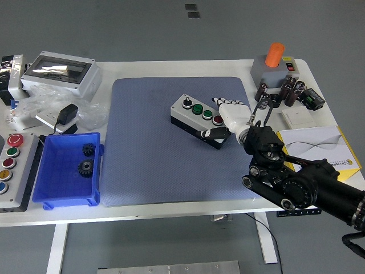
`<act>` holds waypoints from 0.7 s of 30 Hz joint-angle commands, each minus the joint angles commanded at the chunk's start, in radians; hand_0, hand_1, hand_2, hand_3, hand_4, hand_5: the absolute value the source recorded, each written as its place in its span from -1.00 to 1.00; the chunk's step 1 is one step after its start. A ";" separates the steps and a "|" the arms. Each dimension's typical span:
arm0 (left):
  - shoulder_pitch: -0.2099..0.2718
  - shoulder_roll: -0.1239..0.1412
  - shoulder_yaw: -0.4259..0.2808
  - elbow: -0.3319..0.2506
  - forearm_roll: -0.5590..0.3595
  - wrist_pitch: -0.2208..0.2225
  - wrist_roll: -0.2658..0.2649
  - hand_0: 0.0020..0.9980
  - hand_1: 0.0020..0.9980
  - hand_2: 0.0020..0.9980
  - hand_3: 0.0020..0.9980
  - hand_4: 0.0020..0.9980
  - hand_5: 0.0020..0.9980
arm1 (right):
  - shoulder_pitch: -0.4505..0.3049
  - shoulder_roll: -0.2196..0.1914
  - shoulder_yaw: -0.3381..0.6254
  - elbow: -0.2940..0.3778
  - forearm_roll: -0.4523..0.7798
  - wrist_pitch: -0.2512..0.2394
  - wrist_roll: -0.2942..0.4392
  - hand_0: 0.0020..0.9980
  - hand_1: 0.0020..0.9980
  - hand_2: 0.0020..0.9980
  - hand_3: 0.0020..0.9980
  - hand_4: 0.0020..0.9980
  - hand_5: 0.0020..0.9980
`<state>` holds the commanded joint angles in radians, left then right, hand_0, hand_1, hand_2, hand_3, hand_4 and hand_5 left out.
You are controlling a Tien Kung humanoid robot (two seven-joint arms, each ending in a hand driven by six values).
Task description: Pick up the button,place it on the desk,press the button,press the button
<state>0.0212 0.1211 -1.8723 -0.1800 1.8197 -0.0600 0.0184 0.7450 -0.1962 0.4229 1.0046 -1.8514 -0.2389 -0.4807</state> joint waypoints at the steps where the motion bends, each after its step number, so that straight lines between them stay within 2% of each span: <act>1: 0.000 0.000 0.000 0.000 0.000 0.000 0.000 0.46 0.46 0.15 0.18 -0.25 -0.64 | 0.000 0.000 0.000 -0.001 -0.001 0.001 0.000 0.41 0.60 0.63 1.00 1.00 0.08; 4: -0.001 0.000 0.000 0.000 0.000 0.000 0.000 0.46 0.46 0.15 0.18 -0.25 -0.64 | 0.000 0.003 -0.002 -0.005 -0.003 0.000 0.002 0.41 0.60 0.63 1.00 1.00 0.08; 5: -0.001 0.000 0.000 0.000 0.000 0.000 0.000 0.46 0.46 0.15 0.17 -0.25 -0.64 | 0.000 0.004 -0.003 -0.007 -0.003 -0.003 0.003 -0.26 0.13 0.18 0.66 0.72 -0.51; 9: -0.001 0.000 -0.001 0.000 0.001 0.000 0.000 0.46 0.46 0.15 0.17 -0.25 -0.64 | 0.000 0.007 -0.005 -0.013 -0.002 -0.014 0.007 -0.26 0.13 0.18 0.66 0.72 -0.51; 10: -0.001 0.000 -0.001 0.000 0.001 0.000 0.000 0.46 0.46 0.16 0.17 -0.25 -0.64 | -0.001 0.008 -0.006 -0.015 0.001 -0.017 0.009 -0.38 -0.06 0.00 0.48 0.61 -0.63; 16: -0.002 0.000 0.000 0.000 0.000 0.001 -0.001 0.46 0.46 0.16 0.17 -0.25 -0.64 | -0.003 0.011 -0.013 -0.019 0.012 -0.028 0.019 -0.38 -0.06 0.00 0.48 0.61 -0.63; 17: -0.002 0.000 0.001 0.000 -0.001 0.001 -0.001 0.46 0.46 0.16 0.18 -0.24 -0.63 | -0.003 0.012 -0.013 -0.019 0.014 -0.031 0.021 -0.48 -0.17 -0.15 0.21 0.35 -0.67; 21: -0.002 -0.001 0.001 0.000 -0.001 0.001 -0.001 0.46 0.46 0.16 0.18 -0.24 -0.63 | -0.005 0.009 -0.003 -0.010 0.018 -0.053 0.042 -0.48 -0.17 -0.15 0.21 0.35 -0.67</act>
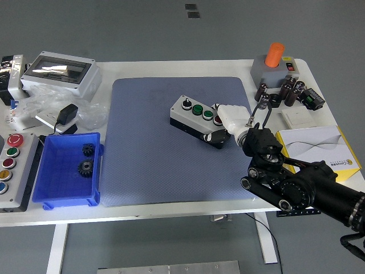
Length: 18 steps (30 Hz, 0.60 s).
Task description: Pick up the button,place it on the desk,press the button,press the button
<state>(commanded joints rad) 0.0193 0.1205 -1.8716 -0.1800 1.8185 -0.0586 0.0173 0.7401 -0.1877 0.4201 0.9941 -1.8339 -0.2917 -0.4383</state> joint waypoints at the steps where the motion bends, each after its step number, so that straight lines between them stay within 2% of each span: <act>1: 0.000 0.000 0.000 0.000 0.000 0.000 0.000 0.46 0.46 0.16 0.18 -0.24 -0.63 | 0.000 -0.002 0.005 0.005 0.000 -0.007 0.008 -0.48 -0.17 -0.15 0.21 0.35 -0.67; 2: 0.000 0.000 0.000 0.000 -0.001 0.001 0.000 0.46 0.46 0.16 0.18 -0.24 -0.63 | -0.002 -0.006 0.014 0.014 0.001 -0.018 0.023 -0.52 -0.24 -0.23 0.03 0.20 -0.83; 7: 0.001 -0.001 0.002 0.000 -0.004 0.002 -0.001 0.46 0.46 0.16 0.18 -0.24 -0.63 | -0.005 -0.040 0.054 0.079 0.016 -0.041 0.105 -0.52 -0.24 -0.23 0.03 0.20 -0.83; 8: 0.001 -0.001 0.001 0.000 -0.004 0.002 -0.001 0.46 0.46 0.16 0.18 -0.24 -0.63 | -0.005 -0.048 0.060 0.093 0.021 -0.039 0.123 -0.55 -0.25 -0.30 -0.17 0.32 -0.90; 13: 0.004 -0.002 0.000 0.000 -0.005 0.003 -0.001 0.46 0.46 0.16 0.18 -0.24 -0.63 | -0.005 -0.112 0.059 0.183 0.023 -0.004 0.239 -0.55 -0.25 -0.30 -0.17 0.32 -0.90; 14: 0.005 -0.002 0.000 0.000 -0.006 0.004 -0.001 0.46 0.46 0.16 0.18 -0.24 -0.63 | -0.005 -0.125 0.046 0.198 0.011 0.000 0.263 -0.55 -0.26 -0.33 -0.26 0.15 -0.99; 18: 0.008 -0.001 0.000 0.000 -0.008 0.004 0.000 0.46 0.46 0.16 0.18 -0.24 -0.63 | -0.007 -0.146 0.004 0.220 -0.033 0.005 0.312 -0.55 -0.26 -0.33 -0.26 0.15 -0.99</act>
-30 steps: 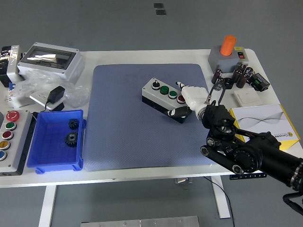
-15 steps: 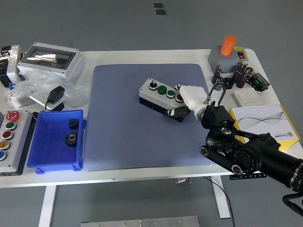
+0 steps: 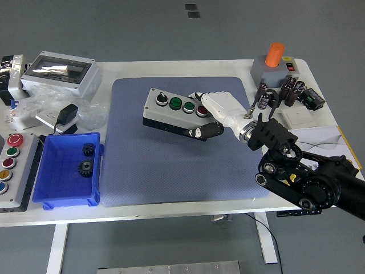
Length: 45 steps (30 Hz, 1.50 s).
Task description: Pick up the button,place it on the desk,press the button,press the button
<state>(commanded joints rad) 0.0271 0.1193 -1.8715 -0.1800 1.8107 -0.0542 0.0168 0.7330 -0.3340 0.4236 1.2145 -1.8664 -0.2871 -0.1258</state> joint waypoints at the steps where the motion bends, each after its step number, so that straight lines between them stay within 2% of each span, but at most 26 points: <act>1: 0.000 0.000 0.000 0.000 0.000 0.000 0.000 0.46 0.46 0.16 0.18 -0.24 -0.63 | -0.004 0.001 -0.014 -0.003 -0.015 0.000 0.002 -0.55 -0.26 -0.33 -0.26 0.15 -0.99; 2: 0.000 0.000 0.001 0.000 -0.001 0.000 0.000 0.46 0.46 0.16 0.18 -0.23 -0.62 | -0.007 0.002 -0.025 -0.006 -0.027 0.000 0.004 -0.53 -0.25 -0.32 -0.26 0.06 -1.00; 7: 0.000 0.001 0.000 0.000 0.000 0.000 0.000 0.46 0.46 0.16 0.18 -0.23 -0.62 | -0.019 0.015 -0.071 -0.027 -0.071 0.000 0.012 -0.53 -0.25 -0.32 -0.26 0.06 -1.00; 8: 0.000 0.002 0.000 0.000 0.001 0.000 0.000 0.46 0.46 0.17 0.18 -0.22 -0.61 | -0.020 0.019 -0.078 -0.032 -0.078 0.000 0.012 -0.47 -0.20 -0.31 -0.24 -0.01 -1.00; 13: -0.001 0.003 0.001 0.000 0.001 0.000 0.000 0.46 0.46 0.17 0.18 -0.22 -0.61 | -0.024 0.034 -0.096 -0.058 -0.101 0.007 0.008 -0.47 -0.20 -0.31 -0.24 -0.01 -1.00; 14: -0.001 0.003 0.001 0.000 0.002 -0.001 0.000 0.46 0.46 0.17 0.19 -0.21 -0.60 | -0.024 0.035 -0.096 -0.061 -0.103 0.011 0.007 -0.38 -0.16 -0.29 -0.23 -0.02 -1.00; 19: -0.001 0.005 0.000 0.000 0.005 -0.001 0.001 0.46 0.46 0.17 0.19 -0.21 -0.60 | -0.026 0.043 -0.091 -0.084 -0.108 0.036 -0.004 -0.38 -0.16 -0.29 -0.23 -0.02 -1.00; 20: -0.001 0.005 0.000 0.000 0.005 -0.002 0.001 0.46 0.46 0.17 0.19 -0.18 -0.57 | -0.027 0.044 -0.090 -0.086 -0.109 0.040 -0.006 -0.11 0.18 0.13 -0.10 0.02 -1.00; 25: -0.003 0.004 -0.002 0.000 0.007 -0.003 0.000 0.46 0.46 0.17 0.19 -0.18 -0.57 | -0.026 0.047 -0.084 -0.089 -0.115 0.065 -0.015 -0.11 0.18 0.13 -0.10 0.02 -1.00; 26: -0.004 0.004 -0.002 0.000 0.008 -0.003 0.000 0.46 0.46 0.17 0.19 -0.18 -0.56 | -0.026 0.048 -0.083 -0.089 -0.116 0.070 -0.016 0.45 0.56 0.56 0.39 0.24 -0.75; 31: -0.005 0.003 -0.010 0.000 0.012 -0.009 -0.007 0.46 0.46 0.17 0.19 -0.18 -0.56 | -0.026 0.048 -0.078 -0.090 -0.114 0.081 -0.013 0.45 0.56 0.56 0.39 0.24 -0.75; 32: -0.005 0.003 -0.012 0.000 0.012 -0.010 -0.009 0.46 0.46 0.17 0.19 -0.17 -0.56 | -0.026 0.047 -0.078 -0.090 -0.114 0.081 -0.012 0.61 0.74 0.77 0.76 0.38 -0.70; 37: -0.004 0.002 -0.015 0.000 0.013 -0.015 -0.013 0.46 0.46 0.17 0.19 -0.17 -0.56 | -0.026 0.046 -0.075 -0.087 -0.114 0.079 -0.008 0.61 0.74 0.77 0.76 0.38 -0.70; 38: -0.004 0.001 -0.016 0.000 0.013 -0.016 -0.014 0.46 0.46 0.17 0.19 -0.17 -0.56 | -0.026 0.046 -0.077 -0.084 -0.113 0.076 -0.009 0.67 0.79 0.85 0.92 0.75 -0.36; 43: -0.004 0.001 -0.016 0.000 0.011 -0.017 -0.016 0.46 0.46 0.17 0.19 -0.17 -0.56 | -0.025 0.040 -0.079 -0.066 -0.101 0.071 -0.010 0.67 0.79 0.85 0.92 0.75 -0.36; 45: -0.004 0.000 -0.015 0.000 0.008 -0.018 -0.018 0.46 0.46 0.17 0.19 -0.17 -0.56 | -0.026 0.035 -0.080 -0.053 -0.093 0.070 -0.013 0.68 0.80 0.87 0.96 0.82 -0.33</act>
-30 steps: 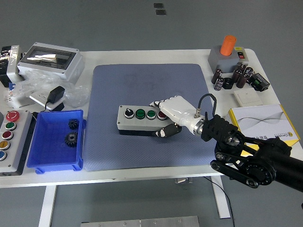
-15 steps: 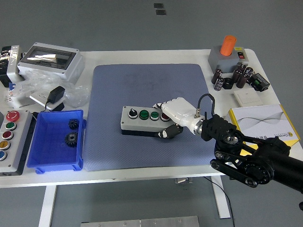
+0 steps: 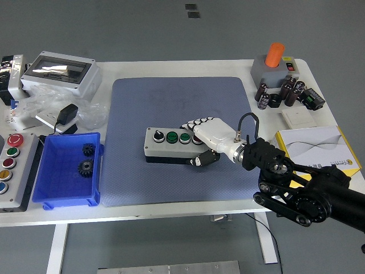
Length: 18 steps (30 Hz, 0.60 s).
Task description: Pick up the button,place it on the desk,press the button,press the button
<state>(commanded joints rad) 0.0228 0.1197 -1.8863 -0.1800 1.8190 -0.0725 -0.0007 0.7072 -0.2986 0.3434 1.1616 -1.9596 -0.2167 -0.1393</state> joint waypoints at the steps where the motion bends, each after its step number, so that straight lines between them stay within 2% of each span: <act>1: 0.000 0.000 0.001 0.000 -0.001 0.000 -0.001 0.46 0.46 0.17 0.19 -0.17 -0.56 | 0.000 -0.003 0.000 0.009 0.007 0.000 -0.001 0.68 0.80 0.87 0.96 0.82 -0.33; 10: 0.000 -0.003 0.002 0.000 -0.006 -0.003 -0.008 0.46 0.46 0.17 0.19 -0.17 -0.56 | -0.010 -0.035 0.036 0.088 0.063 0.007 0.017 0.68 0.79 0.89 1.00 0.84 -0.31; 11: 0.000 -0.003 0.003 0.000 -0.008 -0.003 -0.009 0.46 0.46 0.17 0.19 -0.17 -0.56 | -0.017 -0.049 0.052 0.107 0.078 0.010 0.021 0.68 0.79 0.94 1.00 0.95 -0.21; 15: 0.002 -0.004 0.000 0.000 -0.008 -0.003 -0.010 0.46 0.46 0.17 0.19 -0.17 -0.56 | -0.043 -0.112 0.126 0.192 0.116 0.003 0.040 0.68 0.79 0.94 1.00 0.95 -0.21; 18: 0.004 -0.004 0.000 0.000 -0.011 -0.001 -0.011 0.46 0.46 0.17 0.19 -0.17 -0.56 | -0.052 -0.174 0.190 0.265 0.069 0.012 0.041 0.69 0.80 1.00 1.00 1.00 -0.13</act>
<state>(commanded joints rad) 0.0269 0.1156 -1.8868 -0.1800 1.8082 -0.0738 -0.0117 0.6555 -0.4729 0.5338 1.4270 -1.8902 -0.2051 -0.0978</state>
